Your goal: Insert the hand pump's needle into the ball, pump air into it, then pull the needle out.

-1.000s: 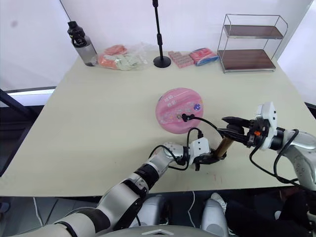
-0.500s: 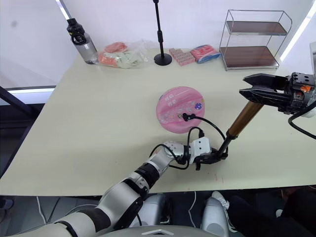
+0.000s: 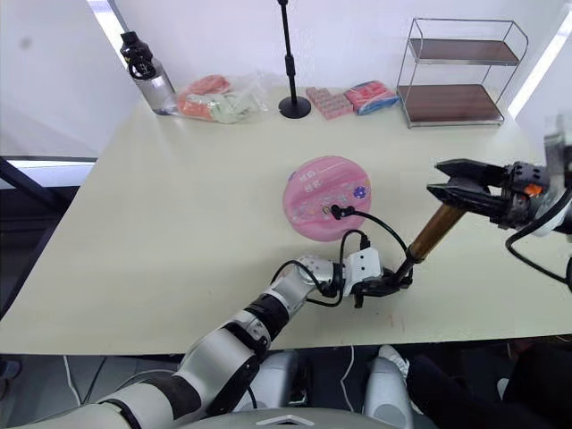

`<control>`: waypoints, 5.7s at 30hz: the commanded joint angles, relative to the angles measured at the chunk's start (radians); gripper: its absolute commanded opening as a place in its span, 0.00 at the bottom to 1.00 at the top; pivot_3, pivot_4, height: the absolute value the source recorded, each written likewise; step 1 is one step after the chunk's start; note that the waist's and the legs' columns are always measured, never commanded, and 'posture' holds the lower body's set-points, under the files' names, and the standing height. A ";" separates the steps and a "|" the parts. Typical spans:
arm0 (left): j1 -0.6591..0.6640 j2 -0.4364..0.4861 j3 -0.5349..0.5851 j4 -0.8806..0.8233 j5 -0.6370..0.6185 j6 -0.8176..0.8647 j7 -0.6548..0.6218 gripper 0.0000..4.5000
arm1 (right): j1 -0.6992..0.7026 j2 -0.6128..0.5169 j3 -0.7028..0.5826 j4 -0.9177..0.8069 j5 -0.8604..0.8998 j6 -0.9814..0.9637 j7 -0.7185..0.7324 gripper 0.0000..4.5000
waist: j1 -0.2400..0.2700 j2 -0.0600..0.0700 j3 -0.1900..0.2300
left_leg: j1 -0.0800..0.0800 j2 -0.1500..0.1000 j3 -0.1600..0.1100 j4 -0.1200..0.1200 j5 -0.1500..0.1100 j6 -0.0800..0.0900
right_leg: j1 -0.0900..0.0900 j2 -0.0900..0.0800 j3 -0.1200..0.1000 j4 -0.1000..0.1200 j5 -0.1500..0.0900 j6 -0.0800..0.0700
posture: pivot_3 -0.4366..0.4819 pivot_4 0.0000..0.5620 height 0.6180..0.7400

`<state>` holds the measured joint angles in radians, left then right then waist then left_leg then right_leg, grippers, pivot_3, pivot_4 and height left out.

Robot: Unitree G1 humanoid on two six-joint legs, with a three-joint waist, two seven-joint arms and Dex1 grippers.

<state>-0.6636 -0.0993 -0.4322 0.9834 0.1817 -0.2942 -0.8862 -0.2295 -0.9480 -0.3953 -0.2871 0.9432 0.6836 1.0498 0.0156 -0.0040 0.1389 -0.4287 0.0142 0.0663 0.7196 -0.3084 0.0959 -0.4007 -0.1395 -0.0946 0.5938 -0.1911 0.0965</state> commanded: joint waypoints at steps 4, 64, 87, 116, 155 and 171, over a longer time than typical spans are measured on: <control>0.039 0.034 -0.026 0.073 0.047 0.042 0.008 0.24 | 0.144 0.125 0.226 0.100 -0.299 -0.263 0.035 0.38 | -0.001 -0.005 -0.006 | 0.003 0.000 -0.007 0.000 0.000 0.000 | 0.005 0.007 0.003 0.001 -0.004 -0.007 | 0.48 0.27 1.00; 0.032 0.021 -0.019 0.095 0.044 0.036 0.025 0.24 | 0.219 0.325 0.217 0.091 -0.247 -0.229 -0.016 0.37 | -0.001 -0.008 -0.016 | 0.010 -0.005 -0.020 -0.003 0.001 -0.002 | 0.012 0.009 0.001 0.001 -0.007 -0.011 | 0.48 0.27 1.00; 0.022 0.023 -0.016 0.114 0.043 0.035 0.018 0.24 | -0.053 0.060 -0.089 0.001 0.079 0.011 -0.076 0.37 | 0.002 0.011 -0.001 | 0.011 -0.008 -0.019 -0.004 0.001 -0.001 | 0.014 0.005 0.000 -0.001 -0.007 -0.012 | 0.48 0.27 1.00; 0.026 0.024 -0.016 0.105 0.032 0.047 0.007 0.24 | 0.131 0.235 0.149 -0.017 -0.079 -0.055 -0.086 0.37 | -0.001 -0.003 -0.011 | 0.007 -0.007 -0.022 -0.003 0.001 -0.001 | 0.008 0.009 0.002 0.001 -0.006 -0.010 | 0.48 0.27 1.00; 0.052 0.013 -0.020 0.093 0.032 0.039 -0.002 0.24 | -0.147 -0.098 -0.180 -0.002 0.237 0.140 -0.111 0.37 | 0.010 0.007 -0.007 | 0.011 -0.009 -0.019 -0.015 0.002 -0.002 | 0.008 0.007 0.003 -0.002 -0.009 -0.015 | 0.48 0.27 1.00; 0.046 0.010 -0.021 0.102 0.036 0.041 0.013 0.24 | 0.056 0.055 0.053 -0.068 -0.021 -0.001 -0.054 0.37 | 0.015 0.002 -0.007 | 0.012 -0.009 -0.019 -0.014 0.002 -0.002 | 0.008 0.013 0.004 -0.001 -0.007 -0.012 | 0.48 0.27 1.00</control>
<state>-0.6526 -0.1129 -0.4243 1.0103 0.1650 -0.3029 -0.8719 -0.2083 -0.9076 -0.3999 -0.3501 0.9892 0.7099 0.9924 0.0305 -0.0017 0.1317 -0.4162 0.0056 0.0476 0.7055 -0.3064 0.0937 -0.3926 -0.1265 -0.0898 0.5928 -0.1982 0.0849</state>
